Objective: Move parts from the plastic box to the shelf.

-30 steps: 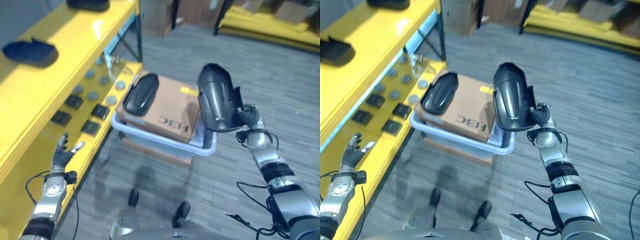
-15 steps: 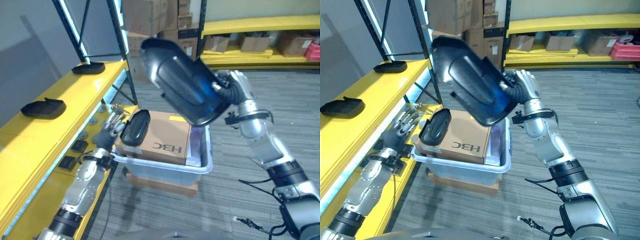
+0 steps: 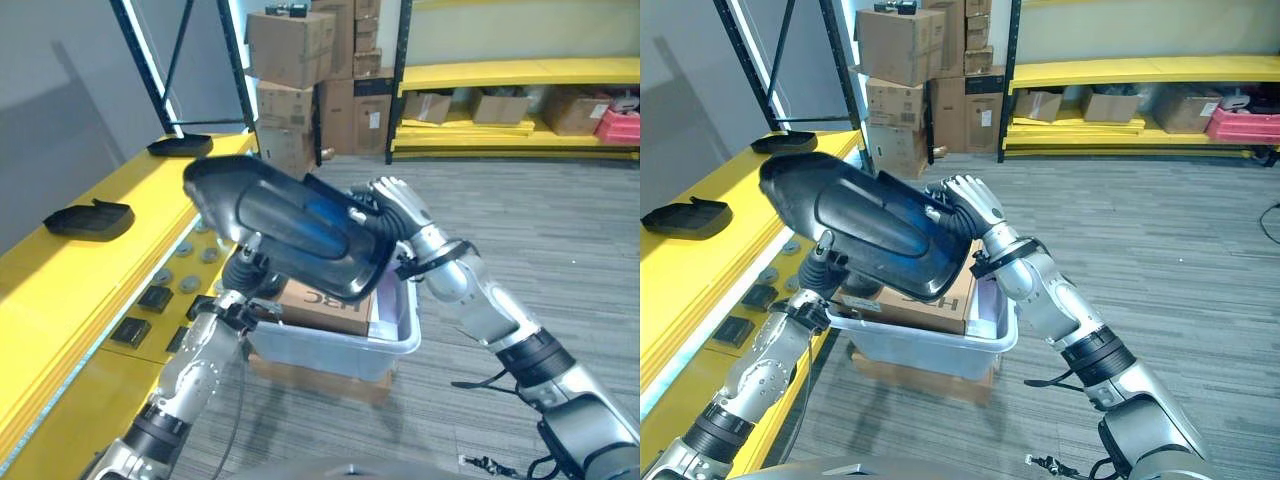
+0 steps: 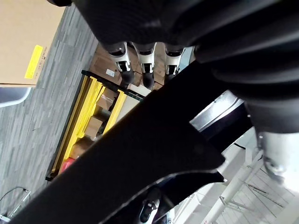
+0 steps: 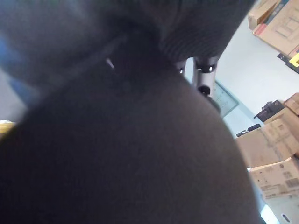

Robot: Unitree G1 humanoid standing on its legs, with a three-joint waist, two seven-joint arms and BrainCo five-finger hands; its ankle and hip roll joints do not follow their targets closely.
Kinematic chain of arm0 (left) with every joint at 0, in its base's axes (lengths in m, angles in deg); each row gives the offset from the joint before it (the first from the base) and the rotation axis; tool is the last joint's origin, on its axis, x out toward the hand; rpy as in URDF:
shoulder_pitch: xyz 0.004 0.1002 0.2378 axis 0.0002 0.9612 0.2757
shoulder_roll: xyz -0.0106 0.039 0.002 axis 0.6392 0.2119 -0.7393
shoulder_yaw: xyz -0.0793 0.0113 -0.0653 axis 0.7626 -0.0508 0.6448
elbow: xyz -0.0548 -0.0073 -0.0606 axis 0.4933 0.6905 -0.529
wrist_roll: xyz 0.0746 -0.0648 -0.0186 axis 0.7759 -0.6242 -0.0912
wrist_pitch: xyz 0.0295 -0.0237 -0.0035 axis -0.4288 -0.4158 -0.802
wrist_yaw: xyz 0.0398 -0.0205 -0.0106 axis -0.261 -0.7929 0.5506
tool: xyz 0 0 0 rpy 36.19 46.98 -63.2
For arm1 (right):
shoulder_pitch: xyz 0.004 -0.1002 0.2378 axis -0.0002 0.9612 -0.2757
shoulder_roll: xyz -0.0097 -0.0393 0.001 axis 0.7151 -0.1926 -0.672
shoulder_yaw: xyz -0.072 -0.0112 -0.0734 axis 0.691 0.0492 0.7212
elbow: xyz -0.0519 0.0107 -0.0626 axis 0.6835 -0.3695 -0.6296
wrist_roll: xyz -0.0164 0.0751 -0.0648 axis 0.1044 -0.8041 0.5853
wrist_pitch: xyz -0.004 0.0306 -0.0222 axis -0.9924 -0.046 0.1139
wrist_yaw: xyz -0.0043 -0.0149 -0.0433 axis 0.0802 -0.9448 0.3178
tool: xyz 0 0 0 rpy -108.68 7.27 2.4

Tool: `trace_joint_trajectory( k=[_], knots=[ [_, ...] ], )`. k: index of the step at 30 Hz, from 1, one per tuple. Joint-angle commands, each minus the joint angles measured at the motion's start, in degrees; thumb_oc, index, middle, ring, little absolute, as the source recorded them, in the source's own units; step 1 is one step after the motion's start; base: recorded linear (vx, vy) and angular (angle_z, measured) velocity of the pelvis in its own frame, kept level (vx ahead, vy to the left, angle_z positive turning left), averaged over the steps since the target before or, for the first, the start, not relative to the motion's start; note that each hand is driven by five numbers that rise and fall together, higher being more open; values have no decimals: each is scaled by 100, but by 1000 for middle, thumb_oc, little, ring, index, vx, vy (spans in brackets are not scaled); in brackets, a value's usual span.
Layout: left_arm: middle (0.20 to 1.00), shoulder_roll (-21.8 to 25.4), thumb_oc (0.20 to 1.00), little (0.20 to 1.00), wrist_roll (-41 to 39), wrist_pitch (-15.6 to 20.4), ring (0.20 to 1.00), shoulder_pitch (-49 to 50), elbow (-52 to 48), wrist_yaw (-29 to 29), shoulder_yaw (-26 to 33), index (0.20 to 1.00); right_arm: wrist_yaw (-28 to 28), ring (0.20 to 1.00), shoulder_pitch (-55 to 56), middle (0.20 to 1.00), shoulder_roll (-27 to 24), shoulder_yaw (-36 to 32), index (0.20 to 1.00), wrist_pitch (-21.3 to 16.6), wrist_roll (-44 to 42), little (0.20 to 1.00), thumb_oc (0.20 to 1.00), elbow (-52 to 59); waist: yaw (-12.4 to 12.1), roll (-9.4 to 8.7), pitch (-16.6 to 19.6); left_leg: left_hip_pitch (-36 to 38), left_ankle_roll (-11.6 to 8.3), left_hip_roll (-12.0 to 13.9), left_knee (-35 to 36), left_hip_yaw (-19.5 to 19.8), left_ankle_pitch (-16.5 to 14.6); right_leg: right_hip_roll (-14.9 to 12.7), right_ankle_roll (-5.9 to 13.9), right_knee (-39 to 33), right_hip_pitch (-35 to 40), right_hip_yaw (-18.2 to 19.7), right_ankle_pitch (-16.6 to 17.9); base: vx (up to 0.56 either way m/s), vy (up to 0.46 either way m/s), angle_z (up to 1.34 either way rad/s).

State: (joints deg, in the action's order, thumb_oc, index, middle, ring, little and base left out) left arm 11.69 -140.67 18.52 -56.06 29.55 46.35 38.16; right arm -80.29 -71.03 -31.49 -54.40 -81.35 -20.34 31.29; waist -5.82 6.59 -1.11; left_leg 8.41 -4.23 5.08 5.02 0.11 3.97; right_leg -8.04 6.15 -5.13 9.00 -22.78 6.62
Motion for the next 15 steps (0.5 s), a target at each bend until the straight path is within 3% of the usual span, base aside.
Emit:
trace_joint_trajectory(
  k=[1, 2, 4, 5, 9, 15],
  knots=[
    [1000, 230, 1000, 1000, -50, 286, 1000, -655, -170, -16, -117, 1000, -144, 200, -857, 200, -32, 171, 200, -348, -363, 200, 200, 438, -64, -362, 45, 182, -127, 99, -10, 16, -656, -415, 341, 13, 452, -377, -732, -17, -29, 7],
    [1000, 381, 1000, 1000, 158, 262, 1000, -773, -124, -48, -105, 1000, -512, 200, -878, 200, -190, 474, 200, -516, -607, 200, 200, 626, -109, -380, 40, 153, -144, 91, -2, 61, -641, -428, 345, 13, 457, -435, -715, -12, -17, 12],
    [1000, 433, 1000, 1000, 301, 237, 1000, -793, -99, -57, -111, 1000, -655, 200, -896, 200, -220, 549, 200, -557, -814, 200, 200, 678, -117, -384, 36, 140, -143, 83, -2, 81, -636, -433, 346, 13, 457, -454, -708, -14, -23, 19],
    [200, 588, 200, 200, 891, 193, 200, -909, 52, -98, -176, 200, -975, 200, -1020, 200, -377, 849, 200, -706, -1170, 200, 200, 870, -197, -401, 27, 100, -157, 84, -2, 126, -614, -444, 356, 13, 457, -524, -694, -14, -25, 15],
    [200, 515, 200, 200, 1327, 297, 200, -1043, 416, -13, -202, 200, -1322, 200, -1008, 200, -136, 1057, 200, -759, -1846, 200, 200, 1088, -240, -420, -19, 18, -180, 92, -2, 146, -578, -442, 356, 13, 408, -574, -679, -23, -27, 11],
    [200, 328, 200, 200, 1697, 434, 200, -1035, 598, 224, -101, 200, -1591, 200, -1090, 200, -8, 1447, 200, -880, -2026, 200, 200, 1473, -238, -441, -55, -56, -213, 133, -2, 123, -545, -420, 345, 13, 337, -592, -683, -19, -31, 5]
  ],
)
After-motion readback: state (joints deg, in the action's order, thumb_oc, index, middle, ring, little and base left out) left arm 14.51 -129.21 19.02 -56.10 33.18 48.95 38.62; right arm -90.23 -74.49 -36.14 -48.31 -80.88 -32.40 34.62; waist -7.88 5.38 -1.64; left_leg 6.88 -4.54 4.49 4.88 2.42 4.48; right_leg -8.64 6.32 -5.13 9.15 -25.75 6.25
